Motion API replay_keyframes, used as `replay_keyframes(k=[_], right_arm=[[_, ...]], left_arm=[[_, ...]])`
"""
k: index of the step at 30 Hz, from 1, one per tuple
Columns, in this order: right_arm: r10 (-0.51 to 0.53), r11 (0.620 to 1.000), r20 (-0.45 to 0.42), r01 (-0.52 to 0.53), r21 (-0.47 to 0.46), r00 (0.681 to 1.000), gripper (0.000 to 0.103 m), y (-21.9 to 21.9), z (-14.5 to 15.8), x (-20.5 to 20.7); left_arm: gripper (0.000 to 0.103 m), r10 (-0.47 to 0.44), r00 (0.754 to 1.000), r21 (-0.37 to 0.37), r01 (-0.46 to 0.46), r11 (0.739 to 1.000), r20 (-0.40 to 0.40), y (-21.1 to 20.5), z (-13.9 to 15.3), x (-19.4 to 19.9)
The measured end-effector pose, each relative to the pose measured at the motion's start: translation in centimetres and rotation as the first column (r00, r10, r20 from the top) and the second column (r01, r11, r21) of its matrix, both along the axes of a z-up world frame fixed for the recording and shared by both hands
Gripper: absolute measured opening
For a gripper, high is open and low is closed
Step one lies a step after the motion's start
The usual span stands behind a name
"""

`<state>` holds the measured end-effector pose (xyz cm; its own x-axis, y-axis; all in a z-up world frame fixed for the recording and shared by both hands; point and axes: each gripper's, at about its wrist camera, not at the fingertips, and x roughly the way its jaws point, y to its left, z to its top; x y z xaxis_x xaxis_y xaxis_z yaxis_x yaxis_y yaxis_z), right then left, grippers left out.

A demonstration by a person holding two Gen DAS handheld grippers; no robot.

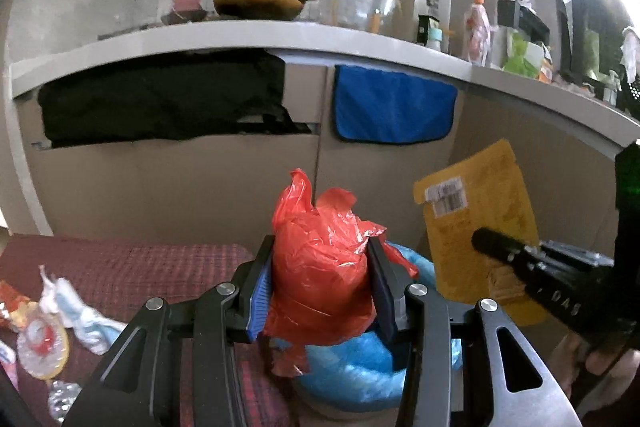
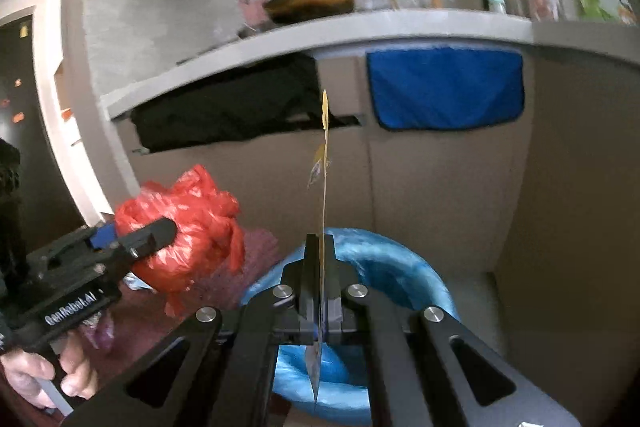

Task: Collect trash
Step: 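Carry the red bag over the blue bin and release it with left gripper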

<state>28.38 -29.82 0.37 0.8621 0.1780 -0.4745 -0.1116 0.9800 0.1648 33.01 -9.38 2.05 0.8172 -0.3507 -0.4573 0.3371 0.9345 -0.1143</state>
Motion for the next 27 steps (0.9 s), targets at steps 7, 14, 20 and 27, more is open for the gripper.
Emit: replay_keyframes(k=[7,14,20,27], right_arm=[[-0.029,0.999,-0.058,0.030,0.014,0.998,0.000,-2.1,-2.4,2.2],[-0.036,0.999,-0.106,0.038,0.017,0.994,0.000,-2.9,-4.3,4.5],[-0.046,0.998,-0.147,0.052,0.033,0.988,0.002,-3.6,-6.8,5.6],[-0.067,0.995,-0.193,0.079,0.055,0.979,0.007,-4.6,-8.4,5.6]], left_arm=[[0.044,-0.018,0.998,0.009,0.018,1.000,-0.055,-1.9,-2.2,3.4],[0.045,-0.036,0.990,0.014,0.038,0.999,-0.138,-3.6,-5.7,6.1],[0.046,-0.053,0.977,0.012,0.057,0.998,-0.206,-4.6,-8.6,7.7],[0.058,-0.059,0.974,-0.015,0.057,0.998,-0.220,-4.6,-8.9,8.2]])
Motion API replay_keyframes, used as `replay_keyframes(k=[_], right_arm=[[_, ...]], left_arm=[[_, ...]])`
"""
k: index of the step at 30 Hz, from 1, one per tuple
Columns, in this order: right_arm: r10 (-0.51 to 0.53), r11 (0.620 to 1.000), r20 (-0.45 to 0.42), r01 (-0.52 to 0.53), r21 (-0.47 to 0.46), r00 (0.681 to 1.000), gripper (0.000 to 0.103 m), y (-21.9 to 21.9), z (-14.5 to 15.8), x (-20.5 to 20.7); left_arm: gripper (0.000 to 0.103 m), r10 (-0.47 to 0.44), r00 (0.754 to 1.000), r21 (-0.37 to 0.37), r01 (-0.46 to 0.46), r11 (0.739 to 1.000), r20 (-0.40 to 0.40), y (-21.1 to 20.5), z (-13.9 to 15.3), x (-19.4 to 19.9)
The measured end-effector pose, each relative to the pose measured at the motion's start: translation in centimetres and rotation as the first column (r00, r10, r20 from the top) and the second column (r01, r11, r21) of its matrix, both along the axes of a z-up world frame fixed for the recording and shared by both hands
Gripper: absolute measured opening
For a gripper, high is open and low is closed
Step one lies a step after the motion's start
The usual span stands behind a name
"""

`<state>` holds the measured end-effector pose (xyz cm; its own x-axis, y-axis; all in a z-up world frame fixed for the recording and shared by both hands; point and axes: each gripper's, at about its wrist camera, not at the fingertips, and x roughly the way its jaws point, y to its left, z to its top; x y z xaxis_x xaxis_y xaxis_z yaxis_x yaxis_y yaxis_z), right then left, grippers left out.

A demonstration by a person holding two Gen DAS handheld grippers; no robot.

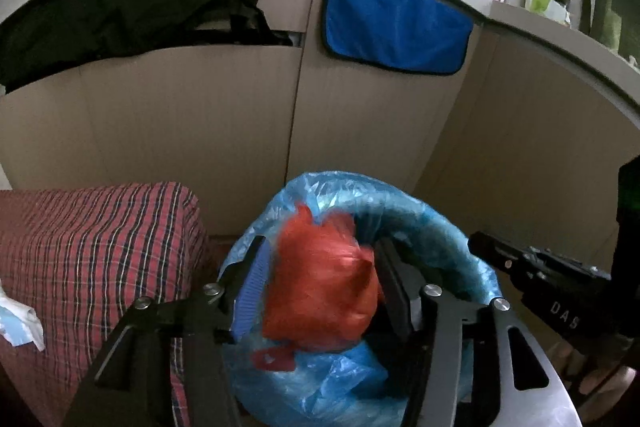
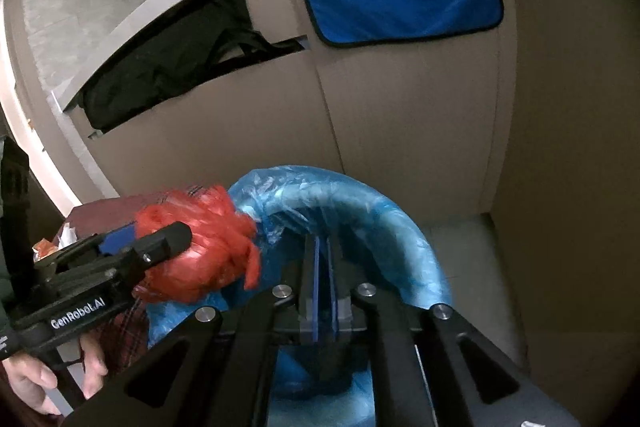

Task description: Collect trash

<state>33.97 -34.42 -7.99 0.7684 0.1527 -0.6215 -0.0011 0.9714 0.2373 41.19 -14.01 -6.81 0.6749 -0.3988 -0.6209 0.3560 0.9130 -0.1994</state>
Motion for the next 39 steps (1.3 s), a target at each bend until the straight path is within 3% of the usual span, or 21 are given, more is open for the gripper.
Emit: replay_keyframes(k=[5,9,18,20,23,31,39], right_arm=[[-0.008,1.000,0.011,0.008,-0.005,1.000,0.014,-0.1,0.4,-0.7],[0.005,1.000,0.015,-0.005,-0.023,1.000,0.014,0.8,1.1,-1.5],[0.132,0.987,0.092,-0.123,-0.104,0.987,0.014,7.4,4.6,-4.1],[0.177,0.980,0.108,-0.165,-0.115,0.978,0.017,9.5,5.4,-4.8],[0.252,0.965,0.122,-0.240,-0.105,0.960,0.031,12.6,6.2,-5.8],[0.517,0.855,0.068,-0.510,-0.098,0.854,0.032,23.4,5.5,-6.4],[0.703,0.709,-0.010,-0.702,-0.076,0.711,0.032,32.9,2.6,-7.2]], left_arm=[[0.059,0.008,1.000,-0.031,-0.008,0.999,-0.002,1.2,1.0,-0.6],[0.064,0.063,0.997,-0.007,-0.063,0.998,0.054,3.2,2.8,-2.5],[0.067,0.143,0.983,-0.013,-0.142,0.990,0.116,10.6,6.5,-8.9],[0.067,0.165,0.978,-0.006,-0.166,0.986,0.130,12.5,7.0,-10.7],[0.067,0.220,0.962,0.005,-0.224,0.975,0.161,16.1,7.5,-13.3],[0.067,0.405,0.900,0.075,-0.420,0.904,0.159,27.2,5.5,-18.2],[0.067,0.587,0.803,0.058,-0.594,0.802,0.104,37.4,1.6,-22.4]])
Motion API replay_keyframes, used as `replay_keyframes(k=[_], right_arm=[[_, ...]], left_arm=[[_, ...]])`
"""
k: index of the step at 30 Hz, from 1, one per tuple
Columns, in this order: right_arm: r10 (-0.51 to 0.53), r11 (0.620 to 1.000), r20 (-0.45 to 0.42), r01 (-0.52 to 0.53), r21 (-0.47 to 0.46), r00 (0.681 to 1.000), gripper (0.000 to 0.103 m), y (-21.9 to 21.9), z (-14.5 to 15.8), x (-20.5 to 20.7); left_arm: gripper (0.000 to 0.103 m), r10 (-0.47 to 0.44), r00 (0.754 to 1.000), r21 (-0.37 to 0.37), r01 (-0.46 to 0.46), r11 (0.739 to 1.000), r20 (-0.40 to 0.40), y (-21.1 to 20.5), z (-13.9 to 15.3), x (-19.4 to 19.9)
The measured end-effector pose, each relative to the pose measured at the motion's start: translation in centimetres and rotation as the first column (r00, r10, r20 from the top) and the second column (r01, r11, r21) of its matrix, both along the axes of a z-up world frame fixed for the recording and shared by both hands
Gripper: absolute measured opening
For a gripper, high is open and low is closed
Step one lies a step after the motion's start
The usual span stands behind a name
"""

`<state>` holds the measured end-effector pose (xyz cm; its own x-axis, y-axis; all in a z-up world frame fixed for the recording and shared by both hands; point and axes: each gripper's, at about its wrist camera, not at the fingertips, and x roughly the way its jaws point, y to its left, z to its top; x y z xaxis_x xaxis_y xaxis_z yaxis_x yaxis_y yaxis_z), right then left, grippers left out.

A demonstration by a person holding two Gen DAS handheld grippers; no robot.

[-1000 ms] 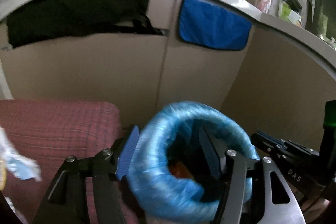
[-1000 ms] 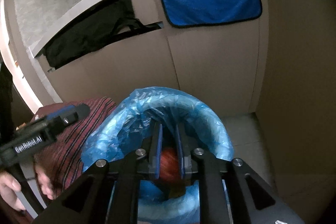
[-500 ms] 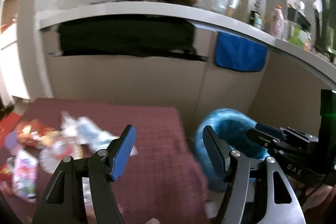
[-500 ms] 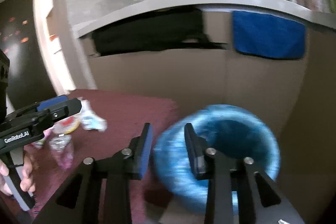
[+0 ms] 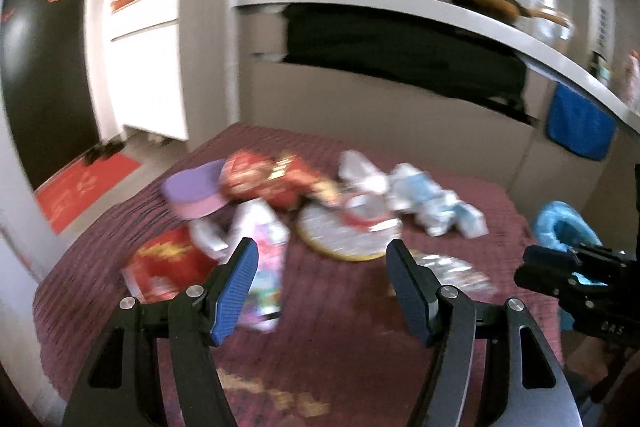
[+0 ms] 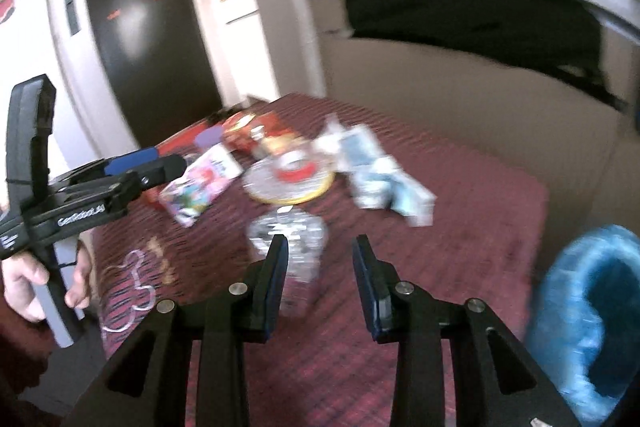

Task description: Collect trash

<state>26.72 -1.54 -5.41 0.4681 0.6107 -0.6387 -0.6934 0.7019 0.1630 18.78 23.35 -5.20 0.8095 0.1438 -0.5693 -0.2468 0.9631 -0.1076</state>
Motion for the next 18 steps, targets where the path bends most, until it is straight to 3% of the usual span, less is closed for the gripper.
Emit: replay_keyframes(k=[6,11,18], right_arm=[[0.088,0.990,0.002,-0.087,-0.108,0.996,0.032,5.5,-2.0,-0.4],[0.114,0.971,-0.058,-0.123,-0.205,0.992,0.032,8.3,-4.4,0.6],[0.048,0.966,-0.052,-0.060,-0.252,0.997,0.027,8.6,-6.0,1.2]], left_arm=[[0.067,0.076,0.997,-0.036,-0.076,0.996,-0.011,4.1,-2.2,-1.8],[0.067,0.086,0.996,-0.045,-0.087,0.995,-0.016,5.4,-3.2,-2.4],[0.067,0.037,0.998,-0.044,-0.039,0.998,-0.046,4.8,-3.8,-1.1]])
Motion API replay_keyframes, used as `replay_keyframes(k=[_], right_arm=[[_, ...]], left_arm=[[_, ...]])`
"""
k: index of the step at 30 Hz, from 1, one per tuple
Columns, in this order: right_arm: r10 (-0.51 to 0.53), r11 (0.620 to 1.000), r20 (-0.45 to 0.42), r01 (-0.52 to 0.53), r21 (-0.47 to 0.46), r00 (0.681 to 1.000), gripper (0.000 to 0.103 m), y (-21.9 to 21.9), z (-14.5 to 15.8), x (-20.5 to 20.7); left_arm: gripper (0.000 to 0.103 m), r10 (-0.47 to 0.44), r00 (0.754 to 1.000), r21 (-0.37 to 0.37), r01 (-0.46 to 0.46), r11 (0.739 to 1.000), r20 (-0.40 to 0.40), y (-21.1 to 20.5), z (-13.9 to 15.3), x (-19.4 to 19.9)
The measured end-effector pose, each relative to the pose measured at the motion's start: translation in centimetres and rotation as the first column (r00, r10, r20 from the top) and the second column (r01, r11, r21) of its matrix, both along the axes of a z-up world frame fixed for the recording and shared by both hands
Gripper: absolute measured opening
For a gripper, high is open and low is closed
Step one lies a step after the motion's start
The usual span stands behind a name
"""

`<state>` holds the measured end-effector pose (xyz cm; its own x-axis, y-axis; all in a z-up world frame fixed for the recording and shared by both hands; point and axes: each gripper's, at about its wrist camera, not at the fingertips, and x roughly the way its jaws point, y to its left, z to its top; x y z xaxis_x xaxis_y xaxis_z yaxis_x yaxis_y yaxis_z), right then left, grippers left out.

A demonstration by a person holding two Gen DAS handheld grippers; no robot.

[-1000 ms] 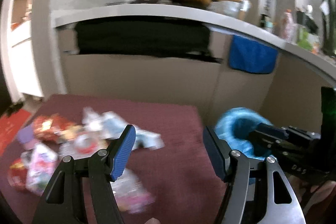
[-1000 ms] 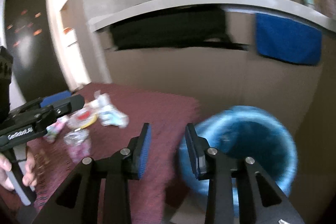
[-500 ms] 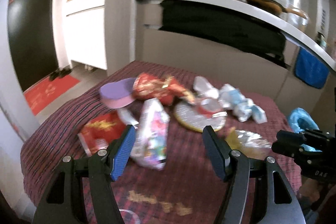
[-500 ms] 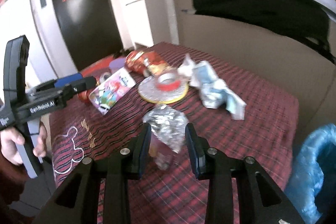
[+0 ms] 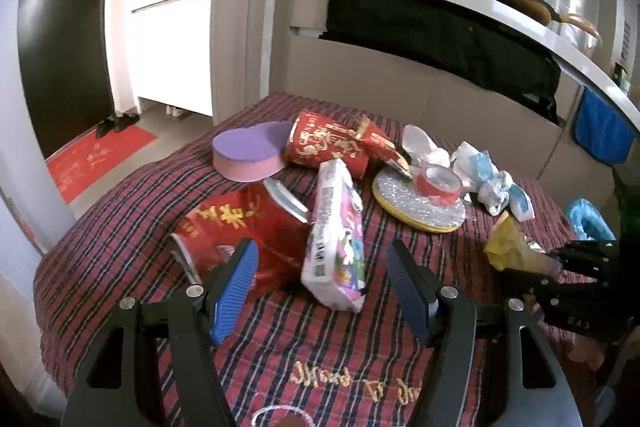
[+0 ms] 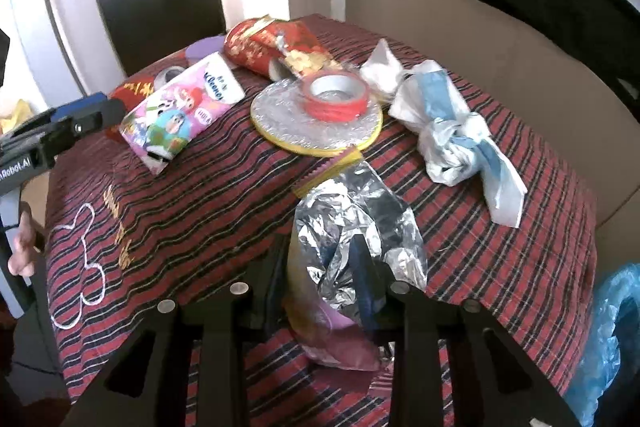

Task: Collect trash
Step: 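Grasp the pink tissue pack with left gripper while right gripper holds wrappers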

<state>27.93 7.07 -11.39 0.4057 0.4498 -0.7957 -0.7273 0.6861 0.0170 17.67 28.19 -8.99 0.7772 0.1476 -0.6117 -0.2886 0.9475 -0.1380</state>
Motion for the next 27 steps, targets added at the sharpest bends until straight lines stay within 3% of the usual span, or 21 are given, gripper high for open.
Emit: replay_keyframes(k=[4,14,21,27], right_arm=[[-0.023,0.999,0.017,0.023,0.027,1.000,0.011,-1.2,0.9,-0.4],[-0.095,0.990,0.048,0.090,0.108,0.994,0.010,-5.2,3.9,-1.5],[-0.118,0.987,0.030,0.114,0.114,0.993,0.010,-6.5,3.5,-1.4],[-0.123,0.985,0.000,0.122,0.119,0.992,0.010,-6.7,2.7,-1.1]], left_arm=[[0.067,-0.001,1.000,-0.021,0.001,1.000,-0.001,0.1,0.1,0.9],[0.066,0.028,0.999,-0.028,-0.029,0.999,-0.044,0.0,-0.7,3.3],[0.063,0.056,0.996,-0.020,-0.058,0.998,-0.070,0.4,-1.1,4.8],[0.058,0.027,0.997,-0.071,-0.033,0.997,-0.072,0.7,-1.7,5.5]])
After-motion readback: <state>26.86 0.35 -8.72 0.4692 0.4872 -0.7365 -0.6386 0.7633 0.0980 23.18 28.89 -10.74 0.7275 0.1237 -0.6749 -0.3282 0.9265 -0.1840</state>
